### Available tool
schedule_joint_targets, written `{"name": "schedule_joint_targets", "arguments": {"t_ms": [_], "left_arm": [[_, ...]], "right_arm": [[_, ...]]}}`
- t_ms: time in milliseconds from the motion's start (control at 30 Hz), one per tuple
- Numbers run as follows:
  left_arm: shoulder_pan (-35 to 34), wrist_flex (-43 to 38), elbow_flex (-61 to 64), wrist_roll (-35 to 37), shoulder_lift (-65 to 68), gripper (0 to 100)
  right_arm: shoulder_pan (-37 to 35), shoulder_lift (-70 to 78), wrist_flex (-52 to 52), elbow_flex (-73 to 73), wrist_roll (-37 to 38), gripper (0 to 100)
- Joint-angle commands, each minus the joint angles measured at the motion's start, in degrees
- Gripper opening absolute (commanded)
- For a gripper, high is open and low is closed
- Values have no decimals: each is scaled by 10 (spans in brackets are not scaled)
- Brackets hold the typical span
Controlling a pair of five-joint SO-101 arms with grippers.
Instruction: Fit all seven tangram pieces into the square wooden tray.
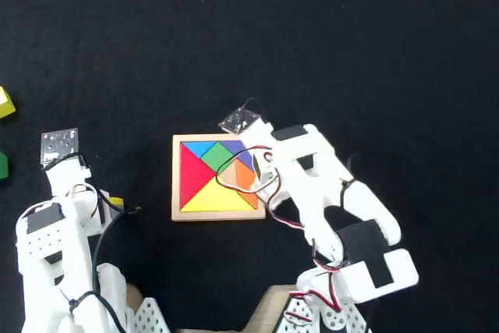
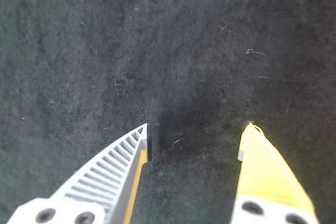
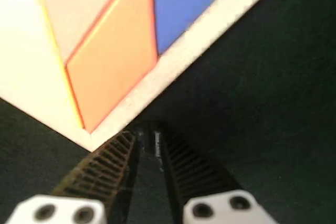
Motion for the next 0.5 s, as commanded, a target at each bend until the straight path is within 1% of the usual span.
{"name": "schedule_joint_targets", "arguments": {"t_ms": [0, 67, 133, 233, 267, 367, 433, 467], "left_arm": [[10, -6, -56, -7, -3, 281], [12, -6, -101, -4, -3, 281], [32, -11, -147, -6, -3, 281], [87, -17, -229, -4, 2, 284], [111, -31, -253, -2, 4, 284], [182, -88, -314, 50, 4, 285], [219, -120, -355, 81, 4, 286], [233, -121, -376, 90, -1, 286]], "right_arm": [[78, -64, 40, -85, -4, 11], [113, -102, 62, -136, -23, 11], [135, -142, 68, -182, -56, 11], [147, -183, 47, -241, -98, 11], [147, -193, 33, -258, -111, 11], [146, -211, -9, -303, -154, 11], [146, -221, -13, -335, -178, 11], [146, -230, -4, -355, -185, 11]]}}
